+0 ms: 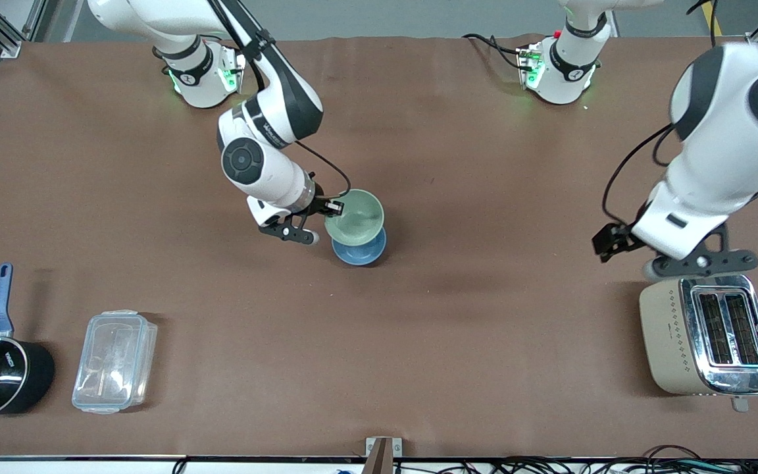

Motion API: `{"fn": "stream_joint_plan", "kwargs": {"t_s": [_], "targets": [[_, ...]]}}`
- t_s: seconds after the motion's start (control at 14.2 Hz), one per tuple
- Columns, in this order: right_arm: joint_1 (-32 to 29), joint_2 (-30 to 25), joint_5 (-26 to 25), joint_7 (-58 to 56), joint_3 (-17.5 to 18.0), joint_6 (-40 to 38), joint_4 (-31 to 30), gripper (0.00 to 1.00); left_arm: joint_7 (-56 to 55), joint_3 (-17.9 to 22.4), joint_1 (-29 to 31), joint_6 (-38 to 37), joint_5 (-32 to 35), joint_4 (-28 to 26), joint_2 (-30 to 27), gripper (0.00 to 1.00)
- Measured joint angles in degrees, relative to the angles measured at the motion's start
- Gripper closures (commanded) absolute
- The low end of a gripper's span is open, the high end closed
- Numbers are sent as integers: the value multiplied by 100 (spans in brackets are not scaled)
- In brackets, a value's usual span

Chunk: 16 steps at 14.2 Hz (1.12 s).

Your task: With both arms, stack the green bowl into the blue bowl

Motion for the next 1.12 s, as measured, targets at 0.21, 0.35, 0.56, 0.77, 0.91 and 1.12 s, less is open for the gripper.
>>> {"fn": "stream_joint_plan", "kwargs": {"t_s": [0.21, 0.35, 0.56, 0.77, 0.91, 1.12], "targets": [[37, 172, 4, 26, -1, 274, 0, 98, 487, 386, 7, -480, -473, 26, -401, 0], [38, 260, 4, 33, -10, 444, 1, 97, 759, 752, -113, -817, -629, -1, -643, 0], [42, 393, 5, 35, -18, 566, -3, 97, 899, 1016, -274, -975, -648, -273, -1018, 0], [50, 571, 5, 37, -18, 851, -79, 94, 901, 1023, -305, -983, -649, -693, -1359, 0], [55, 650, 5, 37, -18, 929, -115, 82, 901, 1031, -305, -984, -649, -846, -1461, 0], [81, 672, 6, 48, -18, 931, -120, 8, 901, 1028, -314, -983, -649, -883, -1470, 0]]}}
